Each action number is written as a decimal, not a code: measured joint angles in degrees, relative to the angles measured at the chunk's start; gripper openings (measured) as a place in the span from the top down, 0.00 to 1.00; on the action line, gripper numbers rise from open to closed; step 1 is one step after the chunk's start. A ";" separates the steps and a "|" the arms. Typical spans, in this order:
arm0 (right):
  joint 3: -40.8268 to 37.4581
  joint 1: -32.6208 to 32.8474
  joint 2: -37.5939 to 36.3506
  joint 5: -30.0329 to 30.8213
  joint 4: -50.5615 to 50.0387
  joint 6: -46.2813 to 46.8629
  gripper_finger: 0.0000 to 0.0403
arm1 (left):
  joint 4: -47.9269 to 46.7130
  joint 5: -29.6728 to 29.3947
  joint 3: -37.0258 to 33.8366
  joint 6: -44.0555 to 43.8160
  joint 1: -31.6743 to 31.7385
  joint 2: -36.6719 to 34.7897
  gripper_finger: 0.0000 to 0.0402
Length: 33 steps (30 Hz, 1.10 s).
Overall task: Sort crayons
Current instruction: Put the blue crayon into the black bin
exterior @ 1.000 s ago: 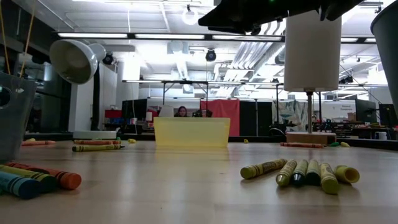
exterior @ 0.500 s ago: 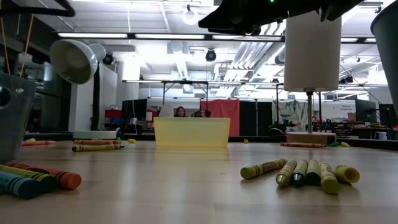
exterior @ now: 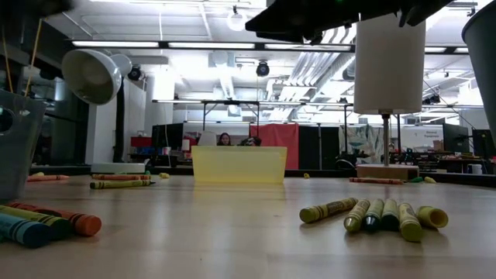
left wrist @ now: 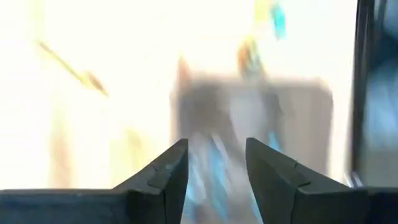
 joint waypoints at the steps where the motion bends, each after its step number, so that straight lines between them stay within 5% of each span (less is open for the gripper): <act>1: 0.00 0.00 0.00 -0.85 0.01 0.00 0.49 | 1.27 -5.99 0.01 1.82 0.30 -2.03 0.65; 4: 0.00 0.02 0.00 -1.89 -0.11 0.03 0.49 | 6.47 -17.49 -0.24 9.05 2.27 -6.86 0.66; 8: 0.00 0.04 0.00 -1.91 -2.03 1.53 0.49 | 23.85 -21.37 -7.57 24.65 6.67 -11.82 0.67; 13: 0.00 0.43 0.00 -1.88 -5.81 1.93 0.49 | 55.53 -12.19 -25.54 38.09 15.94 -14.33 0.67; 20: 0.02 1.11 0.00 -1.92 -8.39 1.75 0.49 | 91.23 -2.83 -46.03 37.88 26.62 -14.73 0.67; 29: 0.02 0.85 0.00 -1.01 -9.26 1.93 0.49 | 95.98 -2.34 -49.43 42.11 28.40 -16.99 0.67; 33: 0.07 0.21 -0.24 12.21 -14.20 10.57 0.49 | 95.52 -2.34 -49.41 42.28 28.40 -17.02 0.67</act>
